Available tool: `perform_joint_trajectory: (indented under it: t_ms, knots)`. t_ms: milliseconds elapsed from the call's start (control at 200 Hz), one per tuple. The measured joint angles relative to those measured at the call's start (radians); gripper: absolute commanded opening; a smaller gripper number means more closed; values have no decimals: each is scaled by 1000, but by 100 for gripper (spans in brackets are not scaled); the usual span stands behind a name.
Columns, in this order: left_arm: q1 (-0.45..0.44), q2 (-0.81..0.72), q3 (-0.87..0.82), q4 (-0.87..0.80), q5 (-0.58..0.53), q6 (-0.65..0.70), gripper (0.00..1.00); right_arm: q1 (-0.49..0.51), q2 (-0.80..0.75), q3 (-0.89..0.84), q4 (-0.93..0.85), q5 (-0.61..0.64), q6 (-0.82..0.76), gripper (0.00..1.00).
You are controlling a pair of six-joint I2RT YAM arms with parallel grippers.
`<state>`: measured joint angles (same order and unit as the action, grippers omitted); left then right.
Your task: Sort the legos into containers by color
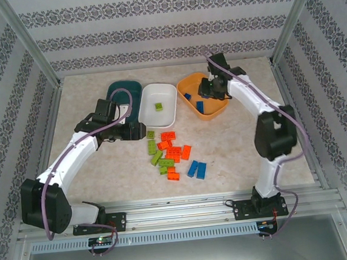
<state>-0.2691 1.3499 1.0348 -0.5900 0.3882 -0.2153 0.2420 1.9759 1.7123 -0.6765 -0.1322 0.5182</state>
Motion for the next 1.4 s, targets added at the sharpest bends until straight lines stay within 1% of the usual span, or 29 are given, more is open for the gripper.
perform_joint_trajectory:
  t_ms: [80,175,310,450,560,779,834,934,1044,1204,1319,1399]
  knots:
    - [-16,18,-3,5,29,3,100,-10,110,100,-10,-1,3,20]
    - [-56,42,-3,7,55,8,100,-21,219,210,-30,0,3,20]
    - [-104,79,-3,6,75,19,100,-31,328,337,-59,0,3,23]
    - [-116,101,-3,6,79,29,100,-31,417,459,-95,3,3,25]
    - [-116,101,-3,6,79,29,100,-31,451,499,-111,3,3,33]
    - [-116,101,-3,6,75,31,100,-30,455,497,-132,4,8,57]
    - [-116,101,-3,6,75,32,100,-30,447,476,-128,5,1,61]
    - [-116,100,-3,6,74,33,100,-30,399,404,-127,11,0,64]
    - [-116,97,-3,5,70,33,100,-25,292,307,-119,16,-2,65]
    - [-118,79,-3,5,47,34,100,9,-14,64,-68,29,-27,69]
    - [-137,65,-3,4,17,34,100,92,-239,-114,-35,23,-54,68]
    - [-170,64,-2,-5,-24,34,100,163,-350,-255,-13,18,-59,68]
